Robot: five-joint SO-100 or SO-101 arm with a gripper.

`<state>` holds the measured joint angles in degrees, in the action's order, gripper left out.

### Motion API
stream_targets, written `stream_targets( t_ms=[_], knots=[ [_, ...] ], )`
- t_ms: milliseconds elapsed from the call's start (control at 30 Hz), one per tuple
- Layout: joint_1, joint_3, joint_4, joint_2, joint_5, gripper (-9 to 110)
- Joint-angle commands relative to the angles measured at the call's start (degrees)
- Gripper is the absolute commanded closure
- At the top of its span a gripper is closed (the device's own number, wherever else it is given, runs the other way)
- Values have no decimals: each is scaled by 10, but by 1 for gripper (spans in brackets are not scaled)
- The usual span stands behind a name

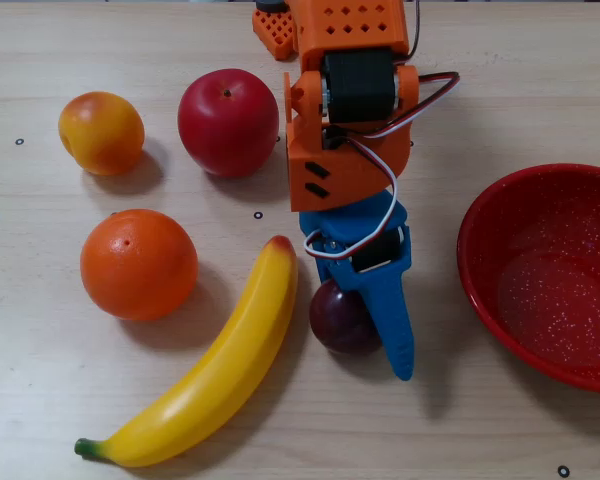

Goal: Put plum in the red bowl.

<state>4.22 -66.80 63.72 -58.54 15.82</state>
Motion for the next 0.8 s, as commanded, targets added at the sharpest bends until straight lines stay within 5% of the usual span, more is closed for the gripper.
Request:
stream_targets(
  t_ms=[0,767],
  knots=[
    [-16,18,-15,-32,16,54],
    [-18,18,-24,-27,23,56]
  ],
)
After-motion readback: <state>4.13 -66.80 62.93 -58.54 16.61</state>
